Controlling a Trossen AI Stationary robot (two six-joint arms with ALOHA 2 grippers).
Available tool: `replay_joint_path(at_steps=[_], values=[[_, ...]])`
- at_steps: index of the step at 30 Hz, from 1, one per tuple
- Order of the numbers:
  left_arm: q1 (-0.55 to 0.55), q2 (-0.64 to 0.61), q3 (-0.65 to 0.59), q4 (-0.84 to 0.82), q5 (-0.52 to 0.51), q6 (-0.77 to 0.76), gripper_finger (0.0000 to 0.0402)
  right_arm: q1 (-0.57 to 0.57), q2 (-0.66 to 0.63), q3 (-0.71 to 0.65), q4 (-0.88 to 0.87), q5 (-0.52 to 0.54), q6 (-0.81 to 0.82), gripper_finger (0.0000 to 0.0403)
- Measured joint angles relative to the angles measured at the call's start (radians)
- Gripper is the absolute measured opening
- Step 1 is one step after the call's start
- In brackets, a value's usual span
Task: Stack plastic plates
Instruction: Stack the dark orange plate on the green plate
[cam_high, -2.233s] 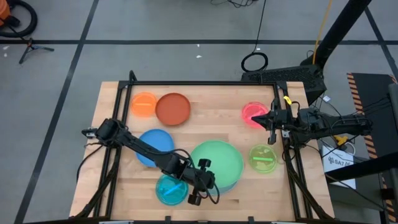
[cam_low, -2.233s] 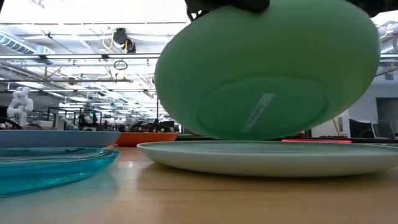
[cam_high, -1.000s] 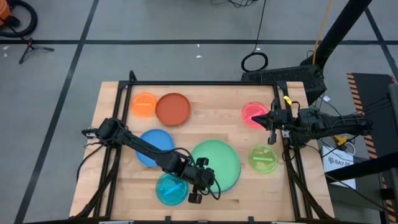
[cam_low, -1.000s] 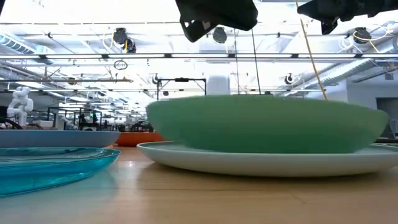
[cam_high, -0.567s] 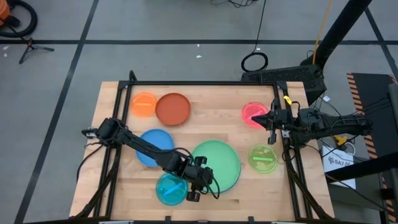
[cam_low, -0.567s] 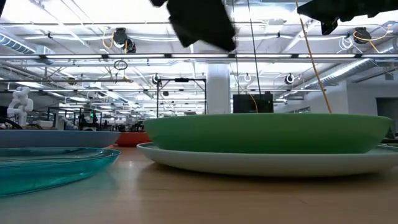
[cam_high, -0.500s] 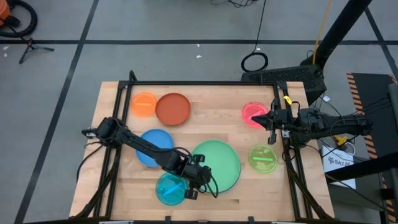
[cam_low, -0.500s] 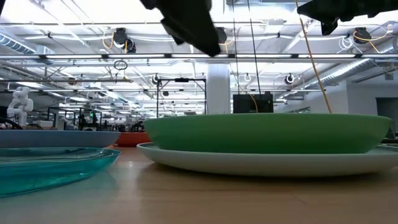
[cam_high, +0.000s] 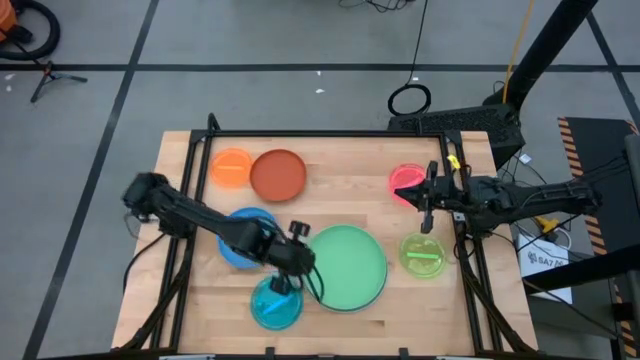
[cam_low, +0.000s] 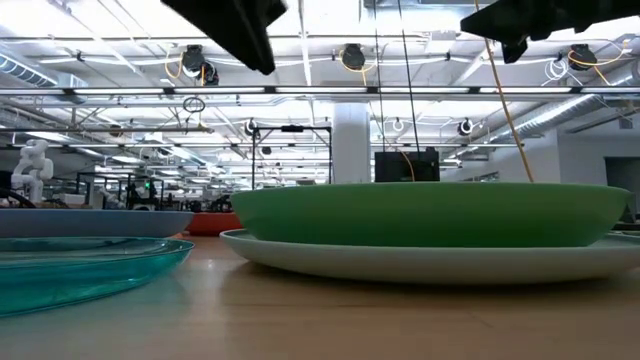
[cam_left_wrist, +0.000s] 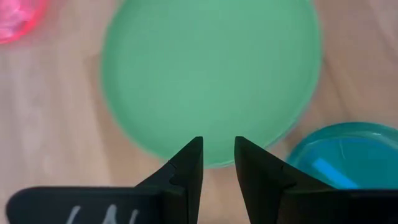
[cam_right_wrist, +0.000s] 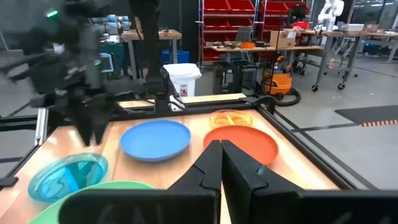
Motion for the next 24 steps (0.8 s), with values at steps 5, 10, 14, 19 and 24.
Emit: replay_joint_path(at_steps=[5,10,14,19,24], values=[[0.082,-0.213,-0.255,0.152,-0.003,-0.005,0.0099,-0.012,0.089,0.000,0.051,0.095,0.030,0.0000],[0.212,-0.352,-0.412,0.198,-0.025,-0.059,0.0099,-0.065,0.142,0.002,0.091,0.126,0.063,0.0000],[0.348,-0.385,-0.447,0.183,-0.033,-0.119,0.0099,-0.117,0.173,0.031,0.056,0.124,0.077,0.0000],[0.553,-0.385,-0.447,0.183,0.051,-0.121,0.0099,-0.173,0.229,0.088,0.007,0.122,0.051,0.0000],[0.789,-0.383,-0.447,0.180,0.143,-0.107,0.0099,-0.221,0.274,0.134,-0.025,0.121,0.027,0.0000]])
